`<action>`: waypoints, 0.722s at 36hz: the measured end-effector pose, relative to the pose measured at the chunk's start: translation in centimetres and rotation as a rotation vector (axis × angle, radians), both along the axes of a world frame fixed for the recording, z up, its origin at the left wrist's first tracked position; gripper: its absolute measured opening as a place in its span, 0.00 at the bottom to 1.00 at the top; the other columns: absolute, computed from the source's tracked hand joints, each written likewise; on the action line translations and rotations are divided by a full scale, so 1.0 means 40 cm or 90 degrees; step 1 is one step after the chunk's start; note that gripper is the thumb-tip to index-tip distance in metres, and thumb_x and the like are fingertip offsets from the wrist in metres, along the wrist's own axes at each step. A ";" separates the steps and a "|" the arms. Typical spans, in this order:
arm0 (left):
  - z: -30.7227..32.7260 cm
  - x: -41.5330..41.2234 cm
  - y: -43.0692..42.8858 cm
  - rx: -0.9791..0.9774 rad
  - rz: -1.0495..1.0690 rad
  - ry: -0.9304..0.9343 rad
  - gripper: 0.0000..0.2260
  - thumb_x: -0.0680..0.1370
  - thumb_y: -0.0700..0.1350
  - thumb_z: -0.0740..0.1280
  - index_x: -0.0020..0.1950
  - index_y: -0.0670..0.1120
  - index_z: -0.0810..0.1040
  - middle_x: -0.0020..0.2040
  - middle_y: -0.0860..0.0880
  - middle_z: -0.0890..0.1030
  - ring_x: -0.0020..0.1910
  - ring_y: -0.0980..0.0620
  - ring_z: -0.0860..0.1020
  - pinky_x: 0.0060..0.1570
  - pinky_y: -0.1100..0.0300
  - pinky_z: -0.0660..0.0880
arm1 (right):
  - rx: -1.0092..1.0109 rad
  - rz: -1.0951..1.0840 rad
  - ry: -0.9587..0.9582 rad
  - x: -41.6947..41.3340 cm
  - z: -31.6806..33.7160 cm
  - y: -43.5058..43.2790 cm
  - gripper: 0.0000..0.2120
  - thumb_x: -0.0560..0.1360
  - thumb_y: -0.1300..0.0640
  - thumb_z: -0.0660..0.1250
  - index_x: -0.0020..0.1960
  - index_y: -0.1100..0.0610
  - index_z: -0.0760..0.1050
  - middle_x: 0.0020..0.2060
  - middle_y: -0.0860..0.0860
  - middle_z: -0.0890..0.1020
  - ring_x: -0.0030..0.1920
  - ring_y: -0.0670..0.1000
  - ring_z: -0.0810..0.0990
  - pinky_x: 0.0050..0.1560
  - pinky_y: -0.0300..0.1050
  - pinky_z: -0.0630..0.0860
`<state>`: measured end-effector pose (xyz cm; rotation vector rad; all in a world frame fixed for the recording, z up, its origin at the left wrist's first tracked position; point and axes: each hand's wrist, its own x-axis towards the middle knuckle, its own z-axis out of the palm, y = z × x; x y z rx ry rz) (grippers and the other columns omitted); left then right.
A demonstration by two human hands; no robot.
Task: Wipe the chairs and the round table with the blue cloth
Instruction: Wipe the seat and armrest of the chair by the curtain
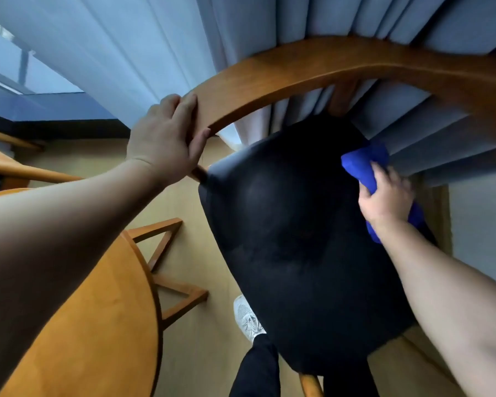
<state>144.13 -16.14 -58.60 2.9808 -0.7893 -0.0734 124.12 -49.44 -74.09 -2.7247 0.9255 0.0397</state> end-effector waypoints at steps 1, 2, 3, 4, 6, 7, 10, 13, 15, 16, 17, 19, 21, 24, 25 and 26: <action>-0.001 0.001 0.001 -0.001 -0.004 0.000 0.27 0.78 0.58 0.57 0.74 0.47 0.59 0.65 0.42 0.69 0.58 0.38 0.70 0.52 0.45 0.70 | -0.005 0.006 -0.007 -0.009 -0.002 0.031 0.26 0.71 0.47 0.57 0.66 0.53 0.74 0.63 0.58 0.76 0.51 0.67 0.75 0.50 0.59 0.72; -0.003 0.002 0.002 -0.003 -0.004 0.002 0.27 0.78 0.58 0.57 0.74 0.47 0.59 0.65 0.42 0.69 0.58 0.38 0.70 0.52 0.45 0.70 | -0.009 0.022 -0.016 -0.021 -0.002 0.069 0.25 0.70 0.48 0.57 0.65 0.54 0.75 0.62 0.58 0.77 0.48 0.67 0.76 0.46 0.59 0.73; -0.005 0.004 0.002 -0.004 -0.003 0.003 0.27 0.78 0.58 0.57 0.74 0.47 0.59 0.66 0.42 0.69 0.59 0.38 0.70 0.52 0.45 0.69 | -0.012 0.042 -0.025 -0.038 -0.002 0.116 0.25 0.70 0.49 0.58 0.64 0.54 0.76 0.62 0.58 0.77 0.46 0.66 0.76 0.43 0.57 0.74; -0.006 0.005 0.002 -0.004 -0.003 0.002 0.27 0.78 0.58 0.57 0.74 0.47 0.59 0.66 0.42 0.69 0.59 0.39 0.70 0.53 0.45 0.69 | -0.011 0.064 -0.034 -0.058 -0.002 0.173 0.24 0.69 0.49 0.59 0.62 0.55 0.77 0.61 0.58 0.78 0.44 0.65 0.76 0.41 0.56 0.74; -0.006 0.005 0.001 -0.004 -0.004 -0.001 0.27 0.78 0.58 0.57 0.73 0.47 0.59 0.65 0.43 0.69 0.59 0.39 0.69 0.53 0.45 0.69 | -0.004 0.117 -0.043 -0.104 -0.007 0.314 0.24 0.66 0.50 0.61 0.60 0.53 0.79 0.61 0.56 0.79 0.44 0.62 0.77 0.41 0.54 0.73; -0.006 0.004 0.002 -0.005 -0.006 0.000 0.27 0.78 0.58 0.57 0.73 0.47 0.60 0.65 0.43 0.69 0.59 0.39 0.69 0.54 0.45 0.69 | 0.015 0.148 -0.039 -0.130 -0.009 0.394 0.24 0.65 0.50 0.61 0.60 0.53 0.79 0.61 0.56 0.79 0.45 0.61 0.77 0.44 0.54 0.73; -0.007 -0.002 0.010 -0.007 -0.012 0.002 0.27 0.78 0.59 0.57 0.73 0.47 0.59 0.66 0.43 0.69 0.60 0.39 0.69 0.54 0.45 0.70 | 0.082 0.252 -0.012 -0.206 -0.013 0.603 0.25 0.65 0.52 0.59 0.60 0.50 0.78 0.62 0.55 0.79 0.51 0.61 0.76 0.54 0.55 0.69; 0.000 -0.015 0.020 -0.008 -0.015 -0.002 0.27 0.78 0.59 0.56 0.73 0.47 0.60 0.66 0.42 0.68 0.60 0.39 0.69 0.54 0.45 0.70 | 0.100 0.346 -0.022 -0.251 -0.015 0.670 0.27 0.63 0.53 0.66 0.62 0.49 0.74 0.61 0.54 0.79 0.54 0.59 0.74 0.57 0.55 0.67; 0.004 -0.018 0.016 -0.008 -0.017 0.001 0.27 0.78 0.59 0.56 0.73 0.46 0.60 0.66 0.42 0.68 0.60 0.39 0.69 0.55 0.45 0.69 | 0.119 0.407 -0.032 -0.270 -0.006 0.658 0.30 0.58 0.54 0.74 0.61 0.48 0.76 0.60 0.54 0.80 0.52 0.59 0.77 0.55 0.56 0.74; 0.006 -0.016 0.011 -0.006 -0.020 0.002 0.27 0.78 0.59 0.56 0.73 0.46 0.60 0.66 0.42 0.68 0.60 0.39 0.69 0.55 0.45 0.69 | 0.138 0.424 -0.041 -0.277 0.001 0.646 0.32 0.57 0.55 0.76 0.61 0.48 0.76 0.60 0.54 0.80 0.50 0.60 0.78 0.53 0.57 0.76; 0.008 -0.014 0.005 -0.003 -0.022 0.002 0.27 0.78 0.59 0.56 0.73 0.46 0.60 0.66 0.42 0.68 0.60 0.39 0.70 0.56 0.45 0.69 | 0.157 0.428 -0.051 -0.280 0.011 0.628 0.33 0.57 0.55 0.77 0.61 0.48 0.75 0.60 0.54 0.80 0.49 0.59 0.79 0.52 0.58 0.77; 0.010 -0.009 -0.005 0.007 -0.039 -0.012 0.26 0.78 0.57 0.55 0.71 0.44 0.61 0.67 0.41 0.67 0.60 0.38 0.68 0.59 0.44 0.66 | 0.181 0.393 -0.067 -0.282 0.039 0.577 0.30 0.62 0.54 0.72 0.63 0.47 0.71 0.61 0.54 0.79 0.50 0.59 0.78 0.52 0.59 0.77; 0.012 -0.010 -0.008 0.032 -0.076 -0.045 0.23 0.79 0.55 0.55 0.69 0.43 0.62 0.69 0.39 0.65 0.64 0.37 0.65 0.66 0.43 0.59 | 0.190 0.322 -0.081 -0.281 0.070 0.508 0.25 0.67 0.51 0.64 0.65 0.47 0.70 0.62 0.55 0.78 0.51 0.60 0.78 0.52 0.57 0.77; 0.016 -0.040 -0.010 0.042 -0.146 -0.064 0.21 0.80 0.51 0.56 0.70 0.42 0.61 0.71 0.38 0.62 0.69 0.38 0.59 0.72 0.43 0.47 | 0.178 0.207 -0.111 -0.269 0.092 0.370 0.24 0.69 0.51 0.62 0.64 0.51 0.74 0.64 0.59 0.76 0.54 0.63 0.79 0.52 0.57 0.77; 0.018 -0.061 -0.014 0.041 -0.175 -0.060 0.21 0.80 0.51 0.55 0.70 0.42 0.62 0.71 0.38 0.63 0.70 0.39 0.58 0.73 0.44 0.45 | 0.171 0.173 -0.117 -0.265 0.090 0.318 0.23 0.69 0.51 0.63 0.64 0.53 0.75 0.64 0.62 0.74 0.54 0.65 0.79 0.53 0.58 0.77; 0.017 -0.086 -0.020 0.032 -0.211 -0.052 0.21 0.80 0.50 0.55 0.70 0.41 0.64 0.70 0.38 0.64 0.71 0.39 0.59 0.73 0.45 0.45 | 0.163 0.142 -0.119 -0.260 0.088 0.266 0.22 0.70 0.52 0.64 0.64 0.54 0.75 0.64 0.65 0.73 0.55 0.67 0.78 0.53 0.59 0.77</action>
